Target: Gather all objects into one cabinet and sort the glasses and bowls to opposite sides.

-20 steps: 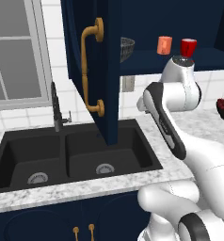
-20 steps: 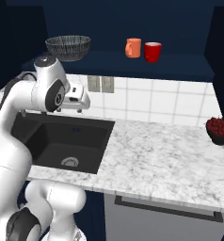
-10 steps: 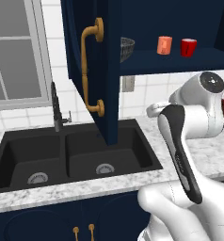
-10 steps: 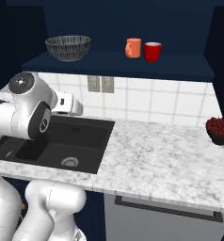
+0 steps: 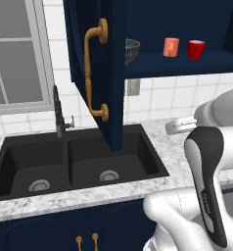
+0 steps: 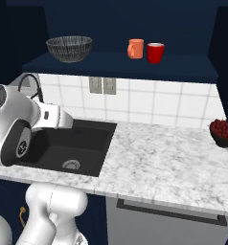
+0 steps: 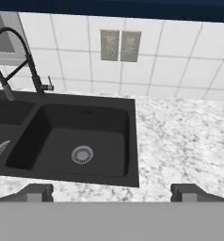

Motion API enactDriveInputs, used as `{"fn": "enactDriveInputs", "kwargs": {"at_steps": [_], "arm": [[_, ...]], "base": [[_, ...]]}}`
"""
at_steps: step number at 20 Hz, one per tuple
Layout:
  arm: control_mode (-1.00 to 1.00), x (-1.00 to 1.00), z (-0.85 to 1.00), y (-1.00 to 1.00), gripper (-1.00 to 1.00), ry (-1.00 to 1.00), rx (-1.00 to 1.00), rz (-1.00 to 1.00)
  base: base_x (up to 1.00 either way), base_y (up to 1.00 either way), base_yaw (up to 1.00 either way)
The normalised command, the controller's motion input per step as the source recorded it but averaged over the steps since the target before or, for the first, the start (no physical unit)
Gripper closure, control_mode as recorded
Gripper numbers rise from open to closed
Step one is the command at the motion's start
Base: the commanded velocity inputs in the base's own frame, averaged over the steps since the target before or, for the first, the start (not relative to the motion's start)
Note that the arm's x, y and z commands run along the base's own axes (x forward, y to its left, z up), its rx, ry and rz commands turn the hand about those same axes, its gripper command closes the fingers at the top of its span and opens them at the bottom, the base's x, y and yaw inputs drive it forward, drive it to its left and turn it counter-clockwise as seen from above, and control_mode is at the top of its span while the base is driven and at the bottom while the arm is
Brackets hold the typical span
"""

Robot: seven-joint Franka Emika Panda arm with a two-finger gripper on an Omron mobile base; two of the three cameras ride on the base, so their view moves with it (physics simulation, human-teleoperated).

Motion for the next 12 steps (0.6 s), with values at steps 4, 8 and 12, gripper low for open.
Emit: {"fn": "enactDriveInputs", "kwargs": {"at_steps": [4, 8, 12], "arm": [[-1.00, -0.67, 0.46, 0.00, -1.00, 0.23, 0.00, 0.00], [-1.00, -0.45, 0.09, 0.01, -1.00, 0.14, 0.00, 0.00], [-1.00, 0.00, 0.00, 0.03, -1.00, 0.00, 0.00, 0.00]], "base": [[0.00, 0.00, 0.00], [0.00, 0.00, 0.00], [0.00, 0.00, 0.00]]}}
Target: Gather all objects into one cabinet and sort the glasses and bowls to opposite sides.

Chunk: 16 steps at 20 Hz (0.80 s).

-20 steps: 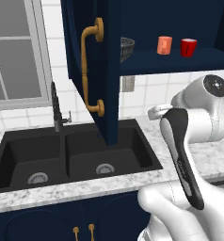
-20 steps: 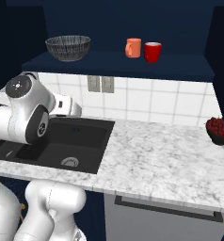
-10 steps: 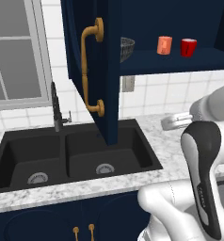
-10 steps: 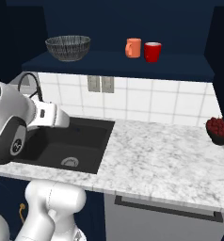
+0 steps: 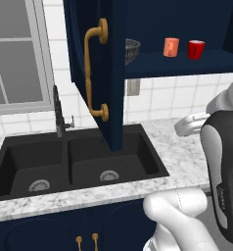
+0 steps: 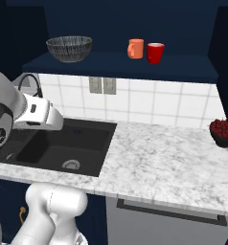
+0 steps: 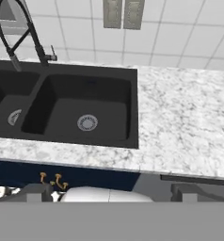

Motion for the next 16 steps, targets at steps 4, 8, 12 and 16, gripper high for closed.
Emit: {"fn": "enactDriveInputs", "kwargs": {"at_steps": [4, 8, 12, 16], "arm": [[1.00, 0.00, 0.00, 0.00, -1.00, 0.00, 0.00, 0.00], [1.00, 0.00, 0.00, 0.00, -1.00, 0.00, 0.00, 0.00], [1.00, 0.00, 0.00, 0.00, -1.00, 0.00, 0.00, 0.00], [1.00, 0.00, 0.00, 0.00, -1.00, 0.00, 0.00, 0.00]], "base": [[-0.05, 0.00, 0.00], [-0.32, -0.12, -0.21], [-0.36, -0.31, -0.53], [-0.32, -0.31, -0.63]]}}
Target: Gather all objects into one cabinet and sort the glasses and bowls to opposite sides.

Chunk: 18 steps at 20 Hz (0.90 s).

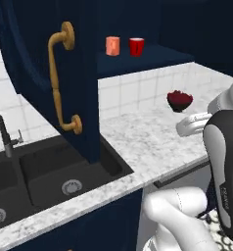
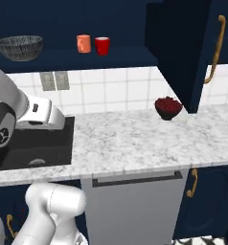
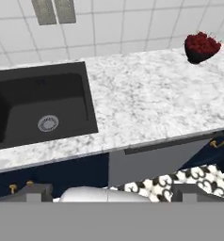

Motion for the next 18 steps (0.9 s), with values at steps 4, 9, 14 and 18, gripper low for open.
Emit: {"fn": "enactDriveInputs", "kwargs": {"at_steps": [4, 9, 14, 18], "arm": [[1.00, 0.00, 0.00, 0.00, -1.00, 0.00, 0.00, 0.00], [1.00, 0.00, 0.00, 0.00, -1.00, 0.00, 0.00, 0.00], [1.00, 0.00, 0.00, 0.00, -1.00, 0.00, 0.00, 0.00], [1.00, 0.00, 0.00, 0.00, -1.00, 0.00, 0.00, 0.00]], "base": [[-0.28, -0.35, -0.63], [-0.16, -0.59, -0.58], [-0.01, -0.72, -0.59], [0.00, -0.78, -0.59]]}}
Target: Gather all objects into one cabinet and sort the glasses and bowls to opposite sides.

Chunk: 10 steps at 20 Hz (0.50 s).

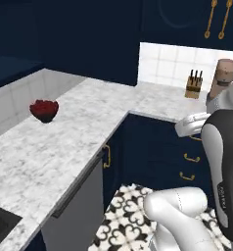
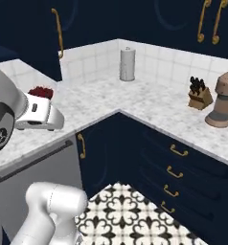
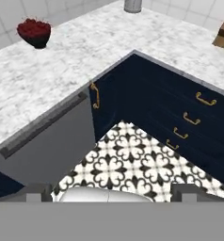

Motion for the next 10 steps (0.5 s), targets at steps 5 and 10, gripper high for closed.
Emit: {"fn": "enactDriveInputs", "kwargs": {"at_steps": [5, 10], "arm": [[1.00, 0.00, 0.00, 0.00, -1.00, 0.00, 0.00, 0.00], [1.00, 0.00, 0.00, 0.00, -1.00, 0.00, 0.00, 0.00]], "base": [[0.00, -0.77, -0.61], [0.00, -0.71, -0.62]]}}
